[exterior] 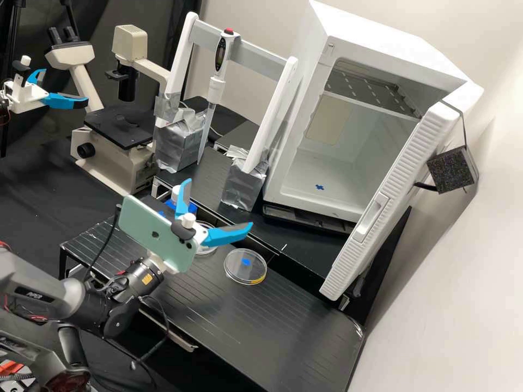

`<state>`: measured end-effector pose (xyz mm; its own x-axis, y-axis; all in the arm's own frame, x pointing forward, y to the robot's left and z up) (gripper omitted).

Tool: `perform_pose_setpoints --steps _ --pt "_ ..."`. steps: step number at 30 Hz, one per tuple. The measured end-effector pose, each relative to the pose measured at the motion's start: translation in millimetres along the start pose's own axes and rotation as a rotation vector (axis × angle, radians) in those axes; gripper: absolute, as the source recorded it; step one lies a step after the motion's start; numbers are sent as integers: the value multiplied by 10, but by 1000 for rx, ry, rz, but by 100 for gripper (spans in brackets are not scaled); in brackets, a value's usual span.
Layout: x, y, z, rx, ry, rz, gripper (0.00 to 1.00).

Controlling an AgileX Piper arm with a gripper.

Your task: Open the lid

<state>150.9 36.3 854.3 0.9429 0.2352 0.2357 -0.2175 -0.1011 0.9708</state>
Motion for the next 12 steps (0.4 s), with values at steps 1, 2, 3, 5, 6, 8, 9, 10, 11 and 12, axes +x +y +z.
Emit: perform_pose_setpoints --steps 1,2,3,5,6,8,9,10,11,12 --pt "17 -41 -49 4 15 10 100" --pt "28 -89 -92 2 26 8 100" --pt "32 -102 -102 0 20 19 100" --pt "38 -135 -115 13 18 14 100" --pt "42 -147 -112 18 15 9 100" --pt "50 -163 -92 26 3 1 100" --pt "54 -171 -82 26 -3 -3 100" --pt "61 -187 -62 31 -13 -12 100" --pt "65 -191 -48 35 -22 -14 100" --pt "68 -193 -34 39 -30 -15 100"
